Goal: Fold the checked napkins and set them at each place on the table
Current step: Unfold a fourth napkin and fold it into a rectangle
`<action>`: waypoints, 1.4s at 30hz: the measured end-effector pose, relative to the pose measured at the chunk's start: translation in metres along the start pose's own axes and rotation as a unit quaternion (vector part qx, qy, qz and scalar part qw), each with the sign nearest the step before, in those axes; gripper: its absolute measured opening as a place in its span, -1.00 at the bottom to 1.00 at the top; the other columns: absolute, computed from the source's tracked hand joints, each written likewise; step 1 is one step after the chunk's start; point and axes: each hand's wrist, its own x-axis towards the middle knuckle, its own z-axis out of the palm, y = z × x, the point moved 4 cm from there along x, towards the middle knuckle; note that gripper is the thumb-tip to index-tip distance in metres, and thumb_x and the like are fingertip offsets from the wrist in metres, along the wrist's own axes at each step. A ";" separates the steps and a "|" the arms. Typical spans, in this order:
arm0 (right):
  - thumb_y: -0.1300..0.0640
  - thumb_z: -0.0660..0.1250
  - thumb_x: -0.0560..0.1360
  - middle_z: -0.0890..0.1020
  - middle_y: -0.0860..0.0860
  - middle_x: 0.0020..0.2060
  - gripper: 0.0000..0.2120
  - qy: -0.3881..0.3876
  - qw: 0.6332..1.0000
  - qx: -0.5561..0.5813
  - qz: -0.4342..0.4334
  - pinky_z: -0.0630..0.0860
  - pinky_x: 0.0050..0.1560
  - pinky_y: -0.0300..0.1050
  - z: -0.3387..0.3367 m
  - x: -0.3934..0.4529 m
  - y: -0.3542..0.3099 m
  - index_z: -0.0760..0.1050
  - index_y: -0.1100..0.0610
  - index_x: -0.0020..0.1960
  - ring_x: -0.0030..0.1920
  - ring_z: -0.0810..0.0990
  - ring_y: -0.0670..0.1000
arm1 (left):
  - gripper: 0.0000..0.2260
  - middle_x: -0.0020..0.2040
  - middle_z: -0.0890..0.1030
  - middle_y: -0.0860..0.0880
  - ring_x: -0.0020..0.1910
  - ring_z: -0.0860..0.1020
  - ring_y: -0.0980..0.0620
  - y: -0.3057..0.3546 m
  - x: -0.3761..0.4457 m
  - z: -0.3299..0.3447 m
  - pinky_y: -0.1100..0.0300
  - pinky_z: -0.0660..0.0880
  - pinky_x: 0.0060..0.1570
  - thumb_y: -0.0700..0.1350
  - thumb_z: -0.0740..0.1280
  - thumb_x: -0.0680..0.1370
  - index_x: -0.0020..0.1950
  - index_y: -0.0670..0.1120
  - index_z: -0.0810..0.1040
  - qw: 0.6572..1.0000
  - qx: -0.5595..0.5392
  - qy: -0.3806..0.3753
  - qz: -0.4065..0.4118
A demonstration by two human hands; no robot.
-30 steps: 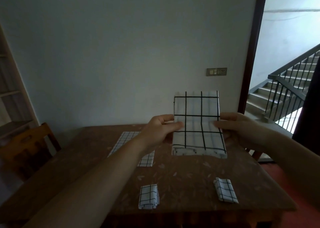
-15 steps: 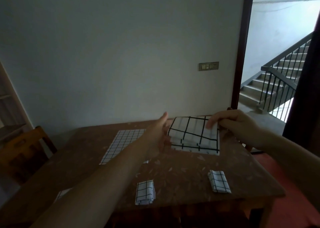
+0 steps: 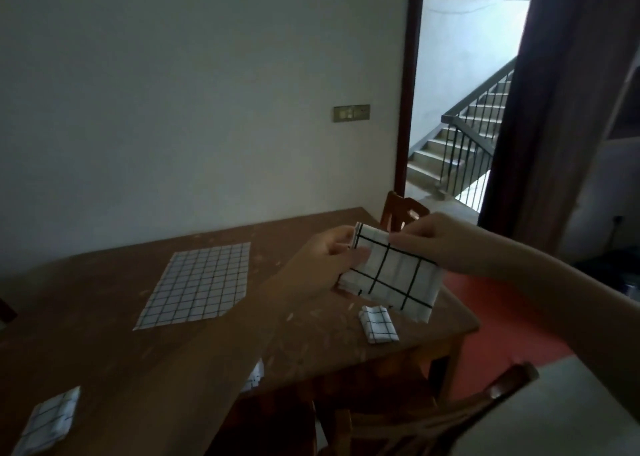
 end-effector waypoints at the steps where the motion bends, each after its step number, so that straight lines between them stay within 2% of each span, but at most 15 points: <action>1: -0.28 0.21 0.48 0.67 0.14 -0.25 -0.58 0.011 1.000 -0.007 0.000 0.57 -0.21 0.02 -0.004 -0.005 0.006 0.66 0.01 -0.17 -0.21 0.63 0.23 | -0.85 -0.22 0.71 0.10 -0.31 0.66 0.15 0.002 0.003 0.010 0.31 0.52 -0.42 -0.18 0.30 0.60 0.06 0.07 0.57 1.000 0.012 -0.013 0.006; 4: -0.14 0.29 0.52 0.64 -0.01 -0.40 -0.71 0.060 0.998 -0.017 0.002 0.48 -0.36 -0.06 -0.021 -0.019 0.034 0.65 -0.06 -0.26 -0.43 0.56 0.01 | -0.87 -0.22 0.70 0.02 -0.33 0.64 0.12 0.003 0.018 0.042 0.29 0.50 -0.40 -0.16 0.29 0.61 0.10 0.02 0.58 0.999 0.024 -0.036 0.016; 6: -0.11 0.34 0.50 0.59 -0.11 -0.49 -0.73 0.075 0.997 -0.015 0.016 0.39 -0.42 -0.27 -0.036 -0.029 0.061 0.65 -0.03 -0.30 -0.50 0.47 -0.17 | -0.86 -0.11 0.70 -0.12 -0.20 0.65 -0.13 0.000 0.034 0.070 0.05 0.56 -0.23 -0.12 0.31 0.60 0.06 0.09 0.62 0.999 0.022 -0.033 0.017; 8: -0.08 0.41 0.46 0.62 -0.10 -0.45 -0.77 0.073 0.996 0.029 0.036 0.43 -0.38 -0.29 -0.057 -0.041 0.097 0.67 0.01 -0.30 -0.45 0.52 -0.16 | -0.85 -0.06 0.68 -0.20 -0.11 0.61 -0.38 -0.004 0.055 0.101 -0.25 0.54 -0.12 -0.11 0.33 0.59 0.02 0.11 0.66 0.999 0.011 -0.032 0.018; 12: 0.01 0.44 0.45 0.66 -0.04 -0.42 -0.83 0.108 0.977 0.174 0.066 0.48 -0.39 -0.27 -0.116 -0.068 0.191 0.69 0.09 -0.20 -0.43 0.58 -0.12 | -0.86 -0.12 0.67 -0.22 -0.28 0.57 -0.25 -0.002 0.112 0.179 -0.08 0.52 -0.29 -0.10 0.32 0.60 0.01 0.10 0.66 0.999 0.020 0.003 0.027; 14: 0.06 0.40 0.49 0.63 -0.07 -0.49 -0.82 0.097 0.963 0.235 0.094 0.47 -0.41 -0.28 -0.141 -0.079 0.240 0.67 0.09 -0.25 -0.47 0.58 -0.16 | -0.88 -0.07 0.64 -0.31 -0.17 0.58 -0.41 -0.003 0.146 0.221 -0.26 0.54 -0.17 -0.03 0.33 0.59 0.06 0.06 0.64 0.999 0.004 0.030 0.021; 16: 0.10 0.40 0.50 0.65 -0.05 -0.45 -0.80 0.089 0.958 0.249 0.108 0.51 -0.34 -0.20 -0.167 -0.087 0.286 0.67 0.09 -0.29 -0.43 0.62 -0.12 | -0.74 -0.02 0.58 -0.38 -0.04 0.56 -0.47 -0.003 0.180 0.261 -0.39 0.51 0.00 0.10 0.35 0.52 0.16 0.03 0.60 0.999 0.005 0.047 0.014; 19: 0.10 0.36 0.53 0.73 0.14 -0.18 -0.82 0.116 0.937 0.303 0.129 0.62 -0.10 0.00 -0.208 -0.090 0.343 0.68 0.19 -0.05 -0.15 0.72 0.12 | -0.49 -0.02 0.67 -0.18 0.00 0.65 -0.20 -0.004 0.220 0.311 -0.23 0.55 0.10 0.22 0.38 0.42 0.25 -0.05 0.54 0.999 0.026 0.047 0.010; 21: 0.11 0.32 0.55 0.72 0.19 -0.10 -0.78 0.126 0.913 0.360 0.146 0.62 -0.07 0.03 -0.229 -0.085 0.370 0.65 0.22 0.05 -0.07 0.71 0.17 | -0.61 0.02 0.67 -0.17 0.04 0.65 -0.16 -0.007 0.244 0.336 -0.17 0.54 0.16 0.11 0.40 0.49 0.22 -0.07 0.55 1.000 0.013 0.021 -0.008; 25: 0.09 0.30 0.57 0.73 0.10 -0.16 -0.80 0.082 0.936 0.320 0.118 0.63 -0.09 -0.02 -0.252 -0.061 0.410 0.66 0.16 0.00 -0.14 0.72 0.07 | -0.51 0.24 0.59 -0.05 0.22 0.56 0.05 -0.017 0.284 0.360 0.04 0.47 0.26 0.20 0.39 0.47 0.31 -0.03 0.50 0.998 0.036 -0.012 -0.058; 27: 0.10 0.31 0.56 0.73 0.09 -0.18 -0.80 0.050 0.955 0.275 0.102 0.63 -0.06 -0.03 -0.257 -0.042 0.425 0.68 0.15 -0.05 -0.16 0.71 0.04 | -0.63 0.16 0.64 0.04 0.17 0.56 0.15 -0.020 0.302 0.365 0.16 0.46 0.22 0.19 0.35 0.51 0.21 0.00 0.58 0.996 0.068 -0.024 -0.058; 31: 0.04 0.31 0.55 0.73 0.08 -0.17 -0.77 0.024 0.968 0.235 0.085 0.63 -0.06 -0.04 -0.260 0.010 0.458 0.69 0.14 -0.06 -0.14 0.72 0.06 | -0.78 -0.07 0.71 0.00 -0.03 0.67 0.05 -0.038 0.344 0.363 0.00 0.58 0.13 0.08 0.40 0.52 0.03 -0.03 0.68 0.995 0.085 0.000 -0.051; 35: 0.04 0.30 0.56 0.73 0.08 -0.16 -0.77 0.002 0.970 0.225 0.087 0.58 -0.20 -0.17 -0.262 0.076 0.492 0.67 0.15 -0.01 -0.18 0.71 0.00 | -0.78 -0.02 0.67 -0.18 0.00 0.65 -0.16 -0.067 0.401 0.352 -0.02 0.62 0.01 0.04 0.36 0.55 0.05 -0.08 0.64 0.994 0.090 0.003 -0.069; 38: -0.01 0.31 0.54 0.71 0.09 -0.13 -0.75 -0.017 0.967 0.235 0.091 0.59 -0.21 -0.16 -0.269 0.125 0.517 0.65 0.14 0.01 -0.13 0.71 0.05 | -0.75 -0.02 0.68 -0.09 -0.03 0.66 -0.07 -0.084 0.447 0.346 0.02 0.63 -0.01 0.09 0.33 0.56 0.07 -0.04 0.64 0.992 0.103 -0.028 -0.067; 42: 0.04 0.39 0.49 0.73 0.12 -0.15 -0.76 -0.144 0.966 0.188 0.100 0.61 -0.25 -0.16 -0.270 0.176 0.548 0.59 0.20 0.03 -0.22 0.71 0.05 | -0.76 -0.04 0.70 -0.04 -0.03 0.67 -0.13 -0.105 0.497 0.331 -0.10 0.61 -0.04 0.13 0.34 0.55 0.07 0.02 0.65 0.992 0.044 0.100 -0.066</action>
